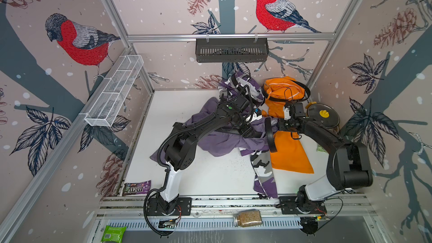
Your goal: Remove the belt from the trousers
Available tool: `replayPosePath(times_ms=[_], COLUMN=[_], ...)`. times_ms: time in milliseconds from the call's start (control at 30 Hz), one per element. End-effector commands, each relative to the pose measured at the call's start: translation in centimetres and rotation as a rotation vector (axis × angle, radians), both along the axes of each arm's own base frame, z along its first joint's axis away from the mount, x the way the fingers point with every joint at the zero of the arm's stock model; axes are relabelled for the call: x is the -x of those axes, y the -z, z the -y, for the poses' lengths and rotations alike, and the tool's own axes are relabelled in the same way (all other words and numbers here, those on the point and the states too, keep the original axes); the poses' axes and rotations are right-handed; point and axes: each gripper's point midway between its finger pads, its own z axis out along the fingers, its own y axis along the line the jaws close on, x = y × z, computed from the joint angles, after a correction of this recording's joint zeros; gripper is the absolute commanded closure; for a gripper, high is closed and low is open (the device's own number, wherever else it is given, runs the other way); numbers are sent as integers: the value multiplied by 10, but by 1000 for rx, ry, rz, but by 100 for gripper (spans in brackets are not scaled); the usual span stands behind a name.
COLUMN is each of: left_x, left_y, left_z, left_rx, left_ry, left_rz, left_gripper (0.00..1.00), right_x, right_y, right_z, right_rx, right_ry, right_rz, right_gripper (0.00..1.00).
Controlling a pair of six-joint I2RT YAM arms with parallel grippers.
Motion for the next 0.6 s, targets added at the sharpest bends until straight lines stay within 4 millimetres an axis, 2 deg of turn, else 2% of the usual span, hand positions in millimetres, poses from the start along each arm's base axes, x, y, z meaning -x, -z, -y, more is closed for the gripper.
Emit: replayPosePath(times_ms=[0,167,333,467,567], left_x=[17,26,34,34,32], left_y=[4,15,15,8,-10], left_z=[-6,-22,-27,-30,-33], left_rx=[-11,-48,-42,-38,-25], left_ry=[35,10,6,-2,-16], left_rz=[-46,-39,-52,-31,12], left_gripper=[50,78,96,100,100], right_x=[0,0,0,0,-3], right_y=[-1,-2,-1,2,3], right_z=[-1,-1,-3,-5,-7], right_rx=[2,-1,-2,-1,2], right_ry=[-7,-7,-12,-17,-23], right_rz=[5,8,6,-2,-4], right_gripper=[43,43,43,42,41])
